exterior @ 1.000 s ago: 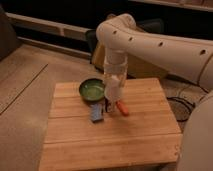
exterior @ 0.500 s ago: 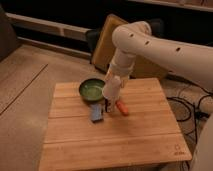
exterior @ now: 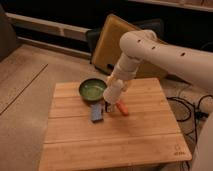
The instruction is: Place the ceramic cup over the eraser
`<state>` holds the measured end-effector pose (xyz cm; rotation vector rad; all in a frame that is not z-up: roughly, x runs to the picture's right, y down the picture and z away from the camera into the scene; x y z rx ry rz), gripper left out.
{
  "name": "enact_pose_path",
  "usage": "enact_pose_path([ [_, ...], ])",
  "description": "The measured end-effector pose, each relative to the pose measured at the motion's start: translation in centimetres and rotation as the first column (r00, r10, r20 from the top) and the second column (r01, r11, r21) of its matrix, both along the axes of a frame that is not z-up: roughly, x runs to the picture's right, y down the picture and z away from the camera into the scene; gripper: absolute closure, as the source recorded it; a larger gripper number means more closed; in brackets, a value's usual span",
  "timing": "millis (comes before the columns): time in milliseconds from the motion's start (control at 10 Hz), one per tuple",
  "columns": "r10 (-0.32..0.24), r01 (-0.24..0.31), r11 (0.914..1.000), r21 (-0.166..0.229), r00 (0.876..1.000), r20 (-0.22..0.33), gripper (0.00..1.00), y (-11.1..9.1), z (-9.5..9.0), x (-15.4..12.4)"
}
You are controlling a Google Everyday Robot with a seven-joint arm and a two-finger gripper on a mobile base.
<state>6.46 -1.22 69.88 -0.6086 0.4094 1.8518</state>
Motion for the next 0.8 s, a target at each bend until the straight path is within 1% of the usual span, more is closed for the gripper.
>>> enact_pose_path([
  [200,-0.009,0.009,0.9999,-0.013,1.0,0.015,1.0,0.2,1.3,-0.1],
  [500,-0.029,0.03,0.9993,-0.021,0.999,0.046,1.0,-0.1,3.6,-0.8],
  [600,-0.033,0.034,0.999,-0.028,0.998,0.057,1.0,-0.1,4.3,-1.2],
  [800,-0.032,0.036,0.998,-0.051,0.997,0.073,1.0,0.5,5.3,-1.7],
])
